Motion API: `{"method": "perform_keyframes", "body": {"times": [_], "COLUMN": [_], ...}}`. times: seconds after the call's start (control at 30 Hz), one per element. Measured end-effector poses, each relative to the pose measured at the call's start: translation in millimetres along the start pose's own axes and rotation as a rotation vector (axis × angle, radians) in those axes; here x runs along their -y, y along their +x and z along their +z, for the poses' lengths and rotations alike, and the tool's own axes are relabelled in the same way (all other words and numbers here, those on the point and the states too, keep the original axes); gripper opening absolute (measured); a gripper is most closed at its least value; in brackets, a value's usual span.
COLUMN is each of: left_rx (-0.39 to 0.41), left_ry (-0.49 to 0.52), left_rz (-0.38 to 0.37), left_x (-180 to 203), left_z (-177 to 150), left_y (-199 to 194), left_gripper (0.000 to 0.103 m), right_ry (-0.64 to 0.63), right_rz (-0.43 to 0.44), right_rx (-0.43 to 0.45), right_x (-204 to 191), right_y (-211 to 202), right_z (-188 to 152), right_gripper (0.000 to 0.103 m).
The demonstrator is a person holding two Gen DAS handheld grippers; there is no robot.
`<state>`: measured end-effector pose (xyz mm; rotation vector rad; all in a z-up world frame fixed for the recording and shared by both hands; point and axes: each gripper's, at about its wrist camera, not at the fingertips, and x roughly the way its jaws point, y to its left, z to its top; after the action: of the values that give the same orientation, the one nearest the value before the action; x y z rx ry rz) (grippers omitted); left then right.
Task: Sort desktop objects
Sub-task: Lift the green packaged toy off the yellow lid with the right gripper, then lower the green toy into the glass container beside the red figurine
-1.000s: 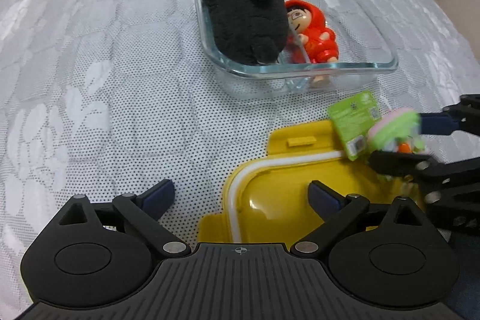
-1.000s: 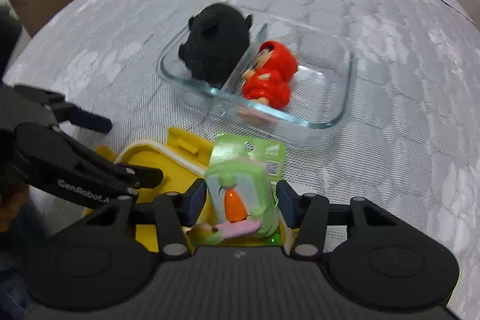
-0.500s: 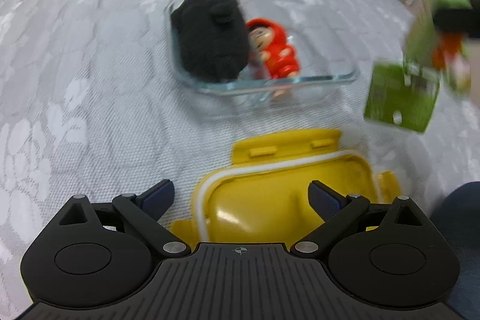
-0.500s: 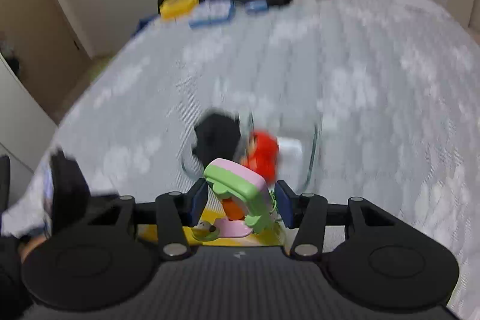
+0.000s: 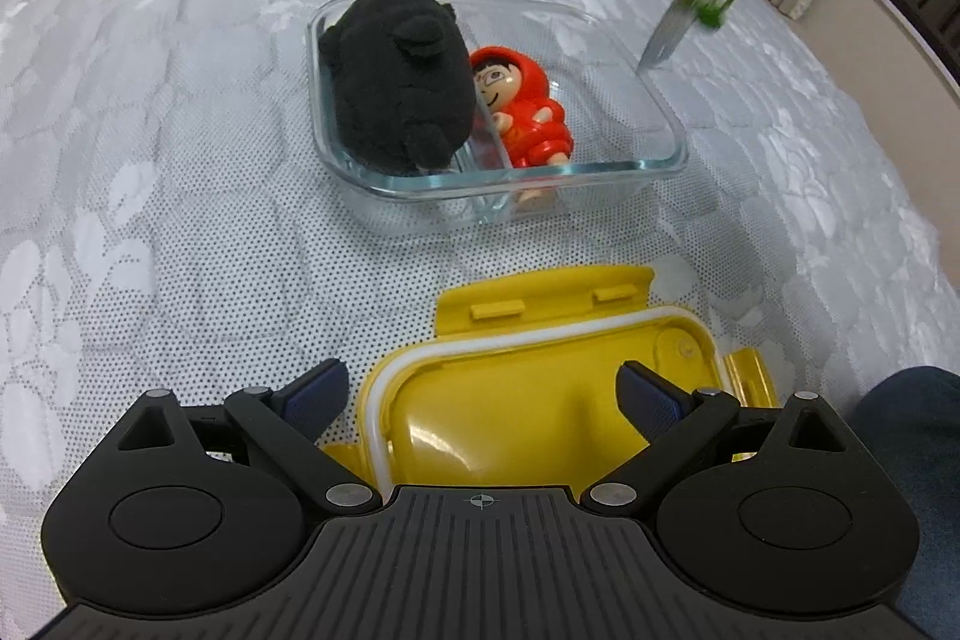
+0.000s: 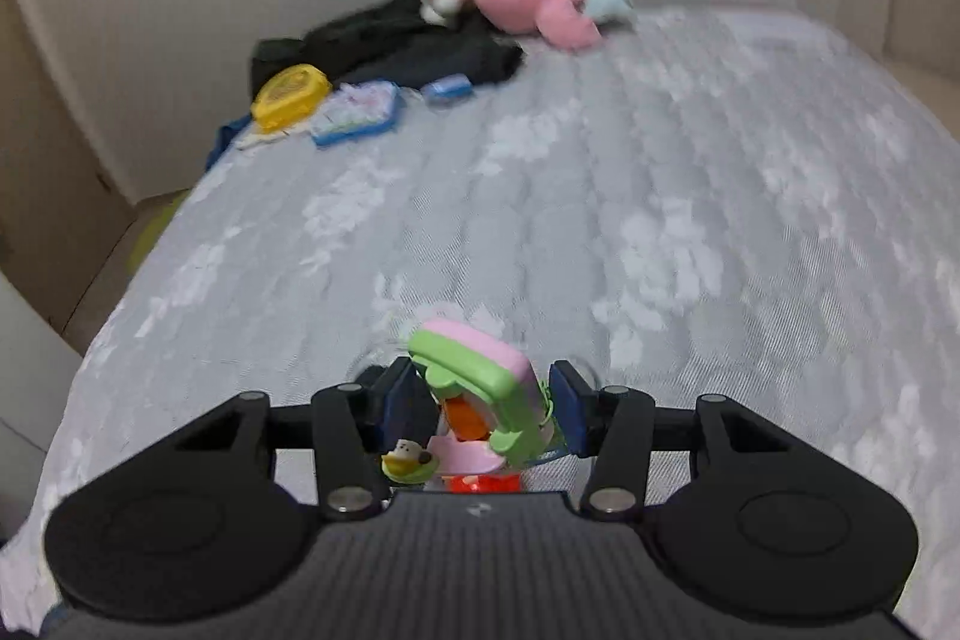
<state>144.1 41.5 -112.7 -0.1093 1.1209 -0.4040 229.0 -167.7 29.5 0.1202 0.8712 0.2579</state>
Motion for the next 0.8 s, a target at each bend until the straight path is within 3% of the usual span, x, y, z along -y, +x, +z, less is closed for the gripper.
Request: {"method": "perform_keyframes", "body": {"times": [0.4,0.67,0.8], "left_rx": [-0.024,-0.037,-0.04], "left_ry": [-0.009,-0.003,-0.001], "left_rz": [-0.007,-0.003,-0.002], "left_x": [-3,-3,-3], "left_z": [-1,-2,-2], "left_y": [5,8,8], "left_gripper": [0.099,0.099,0.099], "right_ry": [0.051,-0.165,-0.289], "right_rz": [-0.106,-0.2,-0.193], "right_rx": [-0.224,-0.193,-0.193], "right_x": [10,-10,-25], "right_y": [76,88,83], "right_z": [-31,-37,-36], "right_gripper": [0.052,0.051,0.055]}}
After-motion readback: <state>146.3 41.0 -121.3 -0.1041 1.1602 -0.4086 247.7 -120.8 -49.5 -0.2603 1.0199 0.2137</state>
